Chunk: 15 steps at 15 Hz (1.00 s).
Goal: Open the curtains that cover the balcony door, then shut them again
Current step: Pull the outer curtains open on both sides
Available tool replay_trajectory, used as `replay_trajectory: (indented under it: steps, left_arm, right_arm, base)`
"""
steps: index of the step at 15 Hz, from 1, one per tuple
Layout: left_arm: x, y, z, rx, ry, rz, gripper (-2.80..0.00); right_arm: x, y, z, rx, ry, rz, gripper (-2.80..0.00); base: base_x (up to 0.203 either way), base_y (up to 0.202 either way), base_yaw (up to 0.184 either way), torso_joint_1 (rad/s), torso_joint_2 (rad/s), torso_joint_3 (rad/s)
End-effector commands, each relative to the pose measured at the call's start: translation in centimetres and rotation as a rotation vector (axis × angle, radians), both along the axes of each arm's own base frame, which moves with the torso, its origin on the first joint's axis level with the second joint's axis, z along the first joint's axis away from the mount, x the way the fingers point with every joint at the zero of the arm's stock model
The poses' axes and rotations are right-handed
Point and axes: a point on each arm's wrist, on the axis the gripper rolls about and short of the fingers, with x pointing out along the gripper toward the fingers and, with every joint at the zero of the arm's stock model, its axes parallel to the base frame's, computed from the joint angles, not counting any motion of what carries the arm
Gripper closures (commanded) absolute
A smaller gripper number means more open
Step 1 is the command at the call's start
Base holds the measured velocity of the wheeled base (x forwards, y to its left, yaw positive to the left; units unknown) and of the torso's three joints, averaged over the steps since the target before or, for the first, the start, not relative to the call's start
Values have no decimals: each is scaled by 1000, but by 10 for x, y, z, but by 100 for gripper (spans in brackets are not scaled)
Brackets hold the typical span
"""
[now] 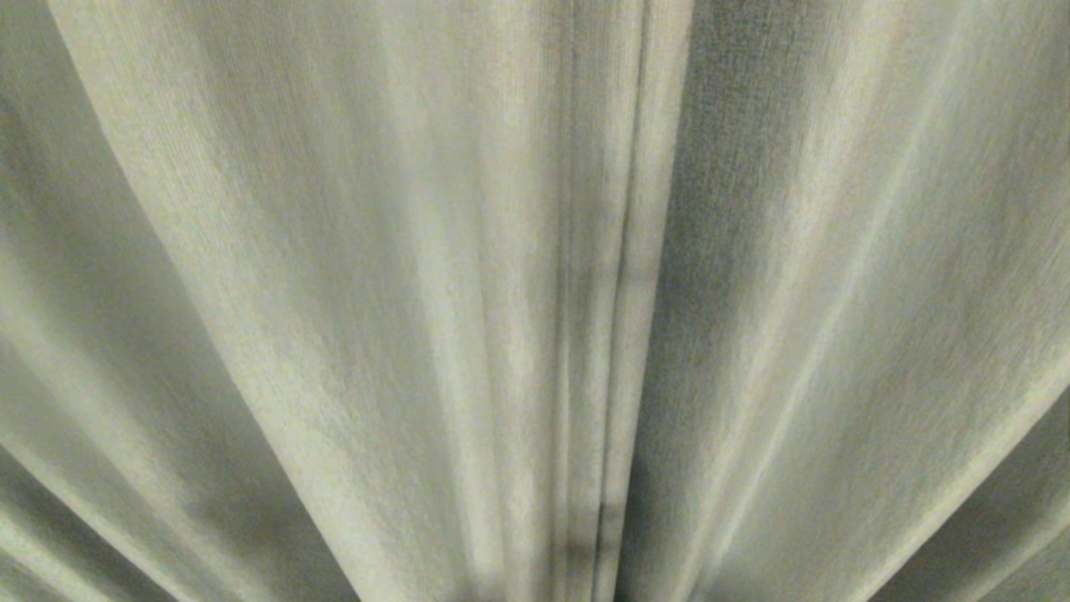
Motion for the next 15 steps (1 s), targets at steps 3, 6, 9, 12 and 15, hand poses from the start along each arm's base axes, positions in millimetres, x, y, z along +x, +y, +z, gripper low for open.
replay_trajectory:
  steps: [3, 6, 9, 12, 15]
  left_arm:
    - [0, 0, 0, 0, 0, 1, 0]
    - [0, 0, 0, 0, 0, 1, 0]
    - [0, 0, 0, 0, 0, 0, 0]
    - [0, 0, 0, 0, -1, 1, 0]
    - [0, 0, 0, 0, -1, -1, 0]
  right_arm:
    - [0, 0, 0, 0, 0, -2, 0]
    - [0, 0, 0, 0, 1, -1, 0]
    - [0, 0, 0, 0, 2, -1, 0]
    - [0, 0, 0, 0, 2, 0, 0]
    - [0, 0, 0, 0, 0, -2, 0]
  base:
    - [0, 0, 0, 0, 0, 0]
    - [0, 0, 0, 0, 0, 0]
    - [0, 0, 0, 0, 0, 0]
    - [0, 0, 0, 0, 0, 0]
    - [0, 0, 0, 0, 0, 0]
